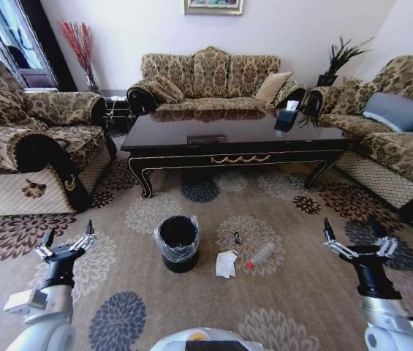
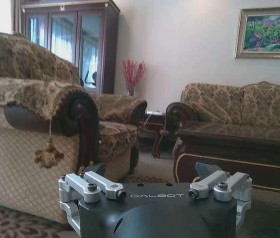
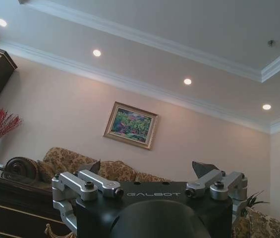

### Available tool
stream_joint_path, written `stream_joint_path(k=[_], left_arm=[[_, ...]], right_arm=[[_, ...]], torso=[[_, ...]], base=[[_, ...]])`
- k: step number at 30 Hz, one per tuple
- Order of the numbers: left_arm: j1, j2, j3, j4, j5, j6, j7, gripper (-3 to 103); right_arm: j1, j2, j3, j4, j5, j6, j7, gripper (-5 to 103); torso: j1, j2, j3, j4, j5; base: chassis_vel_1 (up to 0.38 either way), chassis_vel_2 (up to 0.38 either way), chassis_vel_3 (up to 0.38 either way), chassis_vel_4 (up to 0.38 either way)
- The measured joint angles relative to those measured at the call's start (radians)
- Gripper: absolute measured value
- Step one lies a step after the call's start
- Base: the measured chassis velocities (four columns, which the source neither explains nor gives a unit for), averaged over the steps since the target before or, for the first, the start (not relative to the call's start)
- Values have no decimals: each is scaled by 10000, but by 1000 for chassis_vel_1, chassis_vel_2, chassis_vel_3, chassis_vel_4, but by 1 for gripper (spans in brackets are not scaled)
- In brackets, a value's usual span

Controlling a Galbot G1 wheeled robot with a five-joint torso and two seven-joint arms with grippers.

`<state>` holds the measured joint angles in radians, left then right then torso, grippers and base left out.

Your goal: Move to the front of the table and pick up the trash from the floor, then place it into the trash bin.

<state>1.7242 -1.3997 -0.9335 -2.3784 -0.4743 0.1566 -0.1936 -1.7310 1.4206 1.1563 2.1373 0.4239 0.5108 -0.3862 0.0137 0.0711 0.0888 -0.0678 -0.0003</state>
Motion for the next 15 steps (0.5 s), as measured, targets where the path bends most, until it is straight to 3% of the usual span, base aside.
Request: stream_joint_path(k=[4,7,8,9,13,15], left_arm=[[-166,871,317,-542,-1117,1081,-101,100],[-199,972,479,-664,-1382,1442,-139,100],[-342,993,675,-730,-1663,1995,-288,100],[-342,993,675,-730,-1663,1995,-288,100],[-991,1125,1093,-254,-1992,3482,-738,100],[-1172,1218,1173,-54,-2081,3720,-800,100]], right_arm=[[71,-91,-174,-87,-141,-6,0,100],[215,-185,-369,-147,-265,-94,10,100],[360,-295,-612,-229,-397,-189,46,100],[360,-295,-612,-229,-397,-189,46,100],[581,-485,-1106,-561,-542,-257,109,100],[571,-485,-1150,-662,-541,-208,120,100]], torso=[[1,0,0,-7,3],[0,1,-1,-2,4],[0,0,-1,1,5],[0,0,-1,1,5],[1,0,0,2,2],[1,0,0,-1,0]], base=[[0,0,0,0],[0,0,0,0],[0,0,0,0],[0,0,0,0],[0,0,0,0],[0,0,0,0]])
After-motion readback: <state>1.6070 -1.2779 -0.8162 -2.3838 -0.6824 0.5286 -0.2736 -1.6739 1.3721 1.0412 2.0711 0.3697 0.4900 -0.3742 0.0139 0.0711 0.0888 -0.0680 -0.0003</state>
